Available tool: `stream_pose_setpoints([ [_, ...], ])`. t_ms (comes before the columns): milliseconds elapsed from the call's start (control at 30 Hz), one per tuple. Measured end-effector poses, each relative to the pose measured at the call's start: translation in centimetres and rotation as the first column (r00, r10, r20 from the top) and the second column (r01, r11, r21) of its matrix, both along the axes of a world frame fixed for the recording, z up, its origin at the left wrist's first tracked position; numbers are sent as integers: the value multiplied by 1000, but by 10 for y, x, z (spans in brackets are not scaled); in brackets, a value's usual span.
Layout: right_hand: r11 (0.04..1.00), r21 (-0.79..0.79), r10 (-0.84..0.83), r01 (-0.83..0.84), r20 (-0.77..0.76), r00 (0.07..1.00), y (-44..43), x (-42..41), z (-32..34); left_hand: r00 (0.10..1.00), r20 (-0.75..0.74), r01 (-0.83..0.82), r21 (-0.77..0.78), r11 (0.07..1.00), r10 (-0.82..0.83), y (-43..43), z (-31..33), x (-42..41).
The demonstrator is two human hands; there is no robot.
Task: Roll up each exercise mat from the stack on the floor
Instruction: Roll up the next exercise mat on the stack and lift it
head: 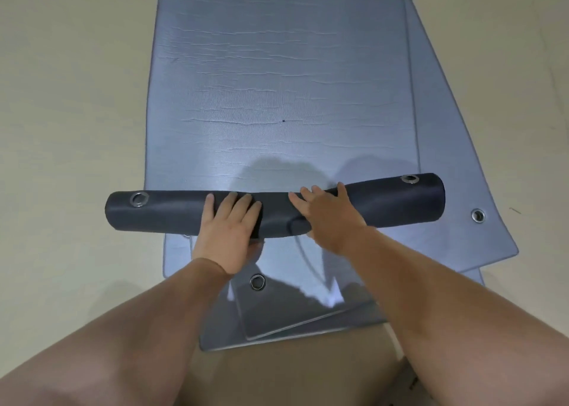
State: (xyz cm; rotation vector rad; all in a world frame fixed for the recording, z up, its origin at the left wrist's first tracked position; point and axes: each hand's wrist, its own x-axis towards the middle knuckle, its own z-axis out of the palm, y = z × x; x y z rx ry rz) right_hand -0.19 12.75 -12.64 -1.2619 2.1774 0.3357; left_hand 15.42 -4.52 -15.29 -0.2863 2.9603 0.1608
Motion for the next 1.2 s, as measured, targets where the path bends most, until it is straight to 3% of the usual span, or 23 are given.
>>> stream_pose_setpoints([
  [133, 995, -27, -88, 96, 206, 975, -6, -31, 8, 990, 139, 5, 97, 995, -19, -19, 14, -27],
  [200, 982, -82, -145, 168, 233, 962, -2, -36, 9, 967, 247, 19, 197, 980, -68, -37, 27, -47],
  [333, 949, -211, -215, 236, 118, 969, 8, -33, 13, 926, 374, -158, 482, 862, -39, -64, 43, -81],
  [467, 888, -390, -302, 243, -96, 949, 22, -11, 6, 894, 448, -298, 631, 716, -22, -79, 36, -97],
  [567, 888, -350, -332, 298, -39, 943, 17, -20, 12, 915, 403, -310, 666, 678, 22, -83, 33, -103],
  [667, 924, -208, -323, 321, 28, 946, 0, -52, 27, 956, 261, -268, 579, 770, 136, -79, 39, -99],
  [767, 905, -172, -370, 390, 139, 919, -19, -84, 34, 982, -144, -92, 206, 974, 123, -57, 39, -88],
  [833, 893, -145, -398, 427, 191, 897, -30, -97, 33, 967, -253, -19, 70, 997, 36, -29, 29, -77],
  [933, 872, -162, -429, 461, 198, 881, -35, -108, 22, 999, 5, -47, 54, 997, 47, 2, 19, -68],
  [1000, 876, -220, -424, 429, 74, 903, -31, -100, 14, 989, 134, -62, 37, 997, 57, 2, 15, -73],
  [1100, 874, -393, -384, 287, -195, 902, -17, -69, 6, 982, 181, -53, 20, 998, 49, -13, 21, -96],
  [1133, 885, -397, -355, 243, -238, 904, -13, -61, 3, 979, 196, -56, 23, 998, 50, -17, 21, -104],
  [1200, 949, -262, -252, 174, -304, 919, -10, -54, -2, 971, 234, -60, 30, 998, 51, -22, 21, -115],
])
